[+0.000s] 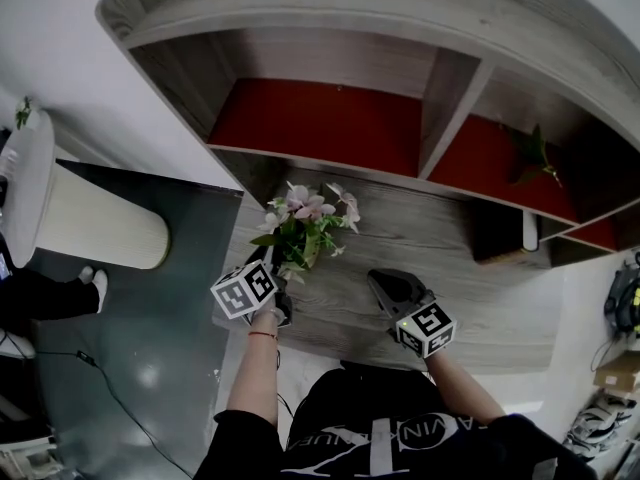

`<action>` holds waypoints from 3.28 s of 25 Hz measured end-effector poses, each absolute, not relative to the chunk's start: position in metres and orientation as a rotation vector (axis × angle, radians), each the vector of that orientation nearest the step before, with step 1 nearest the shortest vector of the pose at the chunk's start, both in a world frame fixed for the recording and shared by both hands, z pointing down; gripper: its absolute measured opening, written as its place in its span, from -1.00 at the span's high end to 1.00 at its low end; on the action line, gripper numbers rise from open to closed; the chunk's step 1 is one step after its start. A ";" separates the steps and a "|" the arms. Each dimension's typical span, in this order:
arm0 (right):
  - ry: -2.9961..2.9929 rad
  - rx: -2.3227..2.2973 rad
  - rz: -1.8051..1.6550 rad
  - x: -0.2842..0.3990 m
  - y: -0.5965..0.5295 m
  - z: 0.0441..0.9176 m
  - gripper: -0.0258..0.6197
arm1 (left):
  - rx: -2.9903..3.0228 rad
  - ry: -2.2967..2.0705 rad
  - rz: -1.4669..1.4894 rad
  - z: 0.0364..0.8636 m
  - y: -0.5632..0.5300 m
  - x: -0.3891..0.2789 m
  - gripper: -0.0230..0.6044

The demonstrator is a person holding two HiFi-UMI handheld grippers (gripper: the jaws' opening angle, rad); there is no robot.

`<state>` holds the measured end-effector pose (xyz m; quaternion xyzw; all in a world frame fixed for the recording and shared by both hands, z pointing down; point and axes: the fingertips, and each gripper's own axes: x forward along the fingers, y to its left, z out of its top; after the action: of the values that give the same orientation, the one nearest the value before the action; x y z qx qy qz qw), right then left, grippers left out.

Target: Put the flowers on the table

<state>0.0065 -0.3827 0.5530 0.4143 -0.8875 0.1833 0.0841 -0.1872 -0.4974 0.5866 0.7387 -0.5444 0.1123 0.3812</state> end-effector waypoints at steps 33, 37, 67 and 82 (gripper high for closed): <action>-2.610 1.262 0.591 0.022 -0.388 0.566 0.89 | 2.040 -1.334 0.422 0.592 -0.566 -0.155 0.70; -2.608 1.263 0.587 0.026 -0.387 0.566 0.89 | 2.063 -1.366 0.400 0.589 -0.568 -0.157 0.69; -2.716 1.235 0.400 -0.010 -0.375 0.512 0.89 | 2.283 -1.460 0.208 0.507 -0.476 -0.192 0.92; -2.737 1.345 0.186 -0.035 -0.344 0.455 0.89 | 2.459 -1.543 0.060 0.437 -0.391 -0.217 0.92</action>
<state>-0.0349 -0.3436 0.4545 0.4397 -0.8950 0.0607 0.0432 -0.2166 -0.3914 0.4371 0.8409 -0.5277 0.0206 0.1186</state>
